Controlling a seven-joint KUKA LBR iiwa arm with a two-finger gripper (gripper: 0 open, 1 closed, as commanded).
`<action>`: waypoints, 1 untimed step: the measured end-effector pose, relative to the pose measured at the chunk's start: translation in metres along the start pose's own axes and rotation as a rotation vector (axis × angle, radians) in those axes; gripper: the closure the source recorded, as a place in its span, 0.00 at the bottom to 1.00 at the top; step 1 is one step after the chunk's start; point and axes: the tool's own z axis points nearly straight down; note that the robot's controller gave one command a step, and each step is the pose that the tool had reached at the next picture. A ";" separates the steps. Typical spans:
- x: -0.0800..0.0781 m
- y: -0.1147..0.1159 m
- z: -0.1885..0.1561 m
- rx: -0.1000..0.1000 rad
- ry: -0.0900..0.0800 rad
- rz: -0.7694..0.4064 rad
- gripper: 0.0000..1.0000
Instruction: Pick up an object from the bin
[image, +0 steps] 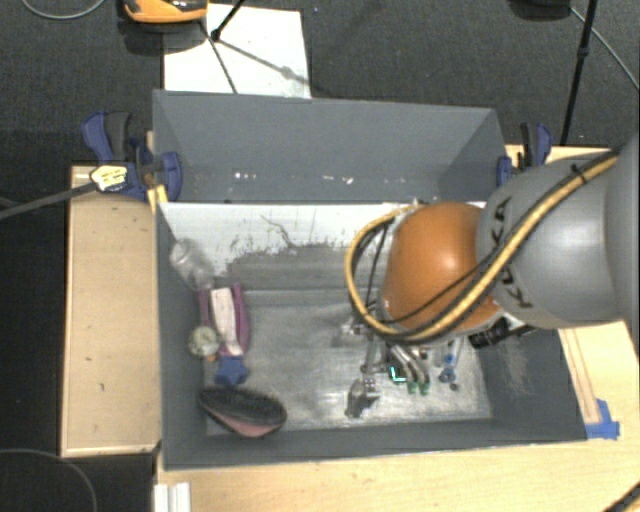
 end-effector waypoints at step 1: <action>-0.007 -0.053 0.034 0.002 -0.003 -0.090 0.00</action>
Offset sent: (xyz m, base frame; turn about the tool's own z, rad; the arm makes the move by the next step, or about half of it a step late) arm 0.0069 -0.0504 -0.0327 -0.0942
